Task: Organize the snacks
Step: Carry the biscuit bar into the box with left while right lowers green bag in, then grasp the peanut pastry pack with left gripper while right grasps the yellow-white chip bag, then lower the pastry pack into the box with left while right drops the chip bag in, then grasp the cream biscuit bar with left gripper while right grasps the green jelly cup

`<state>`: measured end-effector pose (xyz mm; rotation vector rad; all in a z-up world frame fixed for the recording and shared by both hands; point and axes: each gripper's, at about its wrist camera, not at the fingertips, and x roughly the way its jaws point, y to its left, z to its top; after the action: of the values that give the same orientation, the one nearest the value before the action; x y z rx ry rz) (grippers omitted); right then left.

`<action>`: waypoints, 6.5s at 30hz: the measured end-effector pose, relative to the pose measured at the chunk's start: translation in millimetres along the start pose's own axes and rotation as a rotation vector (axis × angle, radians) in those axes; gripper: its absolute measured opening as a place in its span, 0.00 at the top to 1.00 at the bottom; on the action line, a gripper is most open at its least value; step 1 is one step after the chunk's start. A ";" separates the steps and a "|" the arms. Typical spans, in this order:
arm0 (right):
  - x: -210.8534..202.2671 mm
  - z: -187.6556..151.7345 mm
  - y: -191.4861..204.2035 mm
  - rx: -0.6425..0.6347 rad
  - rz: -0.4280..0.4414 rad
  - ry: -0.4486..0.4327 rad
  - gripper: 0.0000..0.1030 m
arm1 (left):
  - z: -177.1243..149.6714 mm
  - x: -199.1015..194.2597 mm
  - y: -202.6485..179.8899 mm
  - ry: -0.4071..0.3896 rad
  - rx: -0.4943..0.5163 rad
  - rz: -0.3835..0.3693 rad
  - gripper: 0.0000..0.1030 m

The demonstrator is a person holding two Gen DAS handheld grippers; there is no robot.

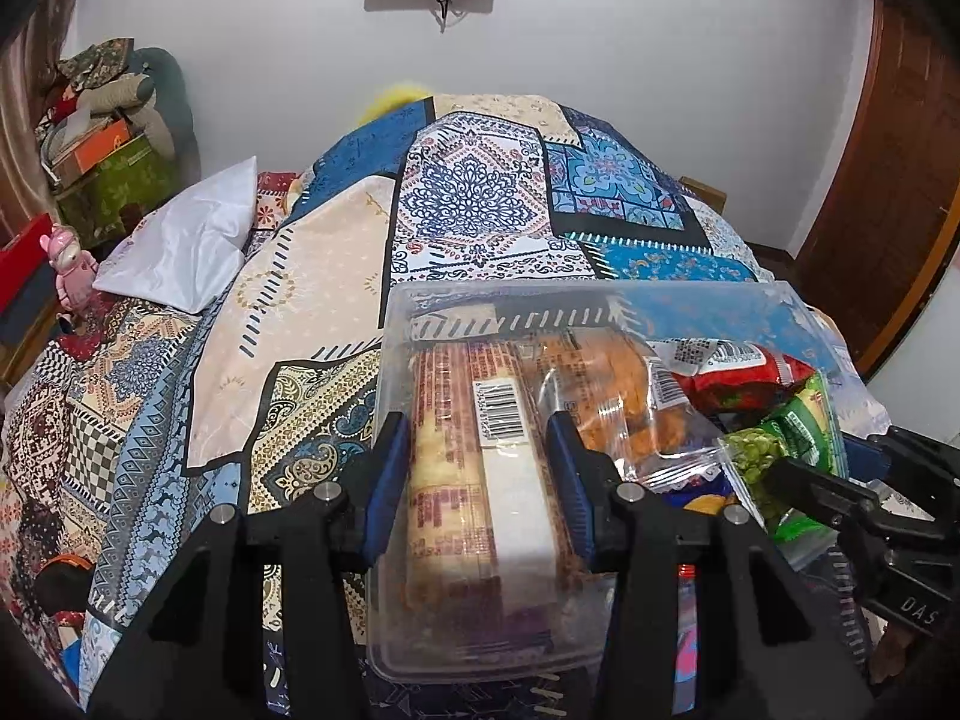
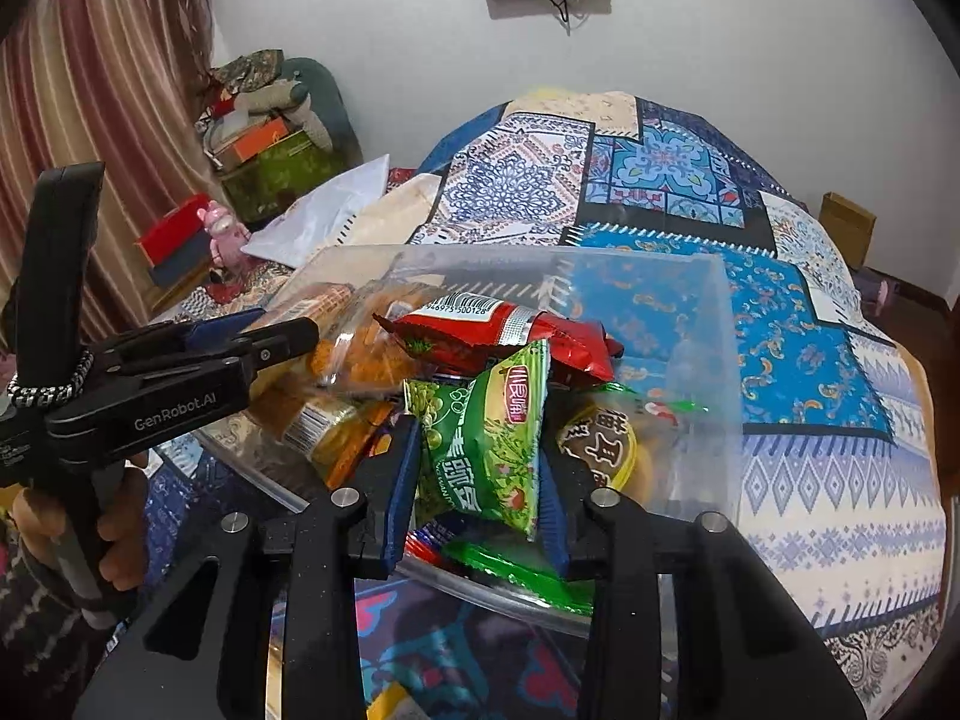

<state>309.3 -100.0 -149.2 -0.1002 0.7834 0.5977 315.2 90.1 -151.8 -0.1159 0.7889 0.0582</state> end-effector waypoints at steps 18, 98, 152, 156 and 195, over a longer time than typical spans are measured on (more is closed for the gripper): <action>-54.2 -3.2 4.8 -0.018 -0.088 -0.069 0.35 | -22.3 -71.9 -21.7 -0.061 0.092 0.000 0.14; -72.2 -70.3 3.3 -0.013 -0.086 0.005 0.60 | -88.9 -99.0 -8.8 0.039 -0.028 -0.108 0.57; -80.3 -11.9 -2.5 -0.020 -0.088 -0.107 0.26 | -34.5 -85.3 -33.5 -0.007 0.017 -0.116 0.32; -98.1 -25.4 9.1 -0.027 -0.055 -0.103 0.26 | -50.2 -105.8 -31.8 0.003 0.019 -0.112 0.31; -75.2 -121.1 44.6 -0.027 0.029 0.107 0.47 | -134.5 -119.9 -49.3 0.149 0.036 -0.144 0.23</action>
<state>166.8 -134.6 -177.9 -0.1466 0.8822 0.6338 140.8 23.1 -156.5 -0.1443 0.9276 -0.1020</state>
